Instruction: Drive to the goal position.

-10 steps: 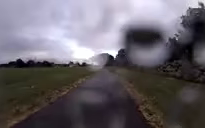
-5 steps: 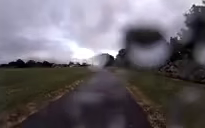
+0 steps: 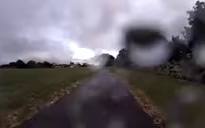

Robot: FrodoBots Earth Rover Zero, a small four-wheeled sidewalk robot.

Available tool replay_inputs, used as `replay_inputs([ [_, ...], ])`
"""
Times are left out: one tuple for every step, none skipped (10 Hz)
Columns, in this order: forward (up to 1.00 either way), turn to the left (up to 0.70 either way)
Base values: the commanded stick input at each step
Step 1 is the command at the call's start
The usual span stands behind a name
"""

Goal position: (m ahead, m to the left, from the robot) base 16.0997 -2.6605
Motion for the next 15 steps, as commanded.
replay_inputs([
  [0.70, 0.00],
  [0.70, 0.00],
  [0.70, 0.00],
  [0.70, 0.00],
  [0.70, 0.00],
  [0.70, 0.00],
  [0.70, 0.00],
  [0.70, 0.00],
  [0.70, 0.00],
  [0.70, 0.00],
  [0.70, 0.00],
  [0.70, 0.00],
  [0.70, 0.00],
  [0.70, 0.00],
  [0.70, 0.00],
])
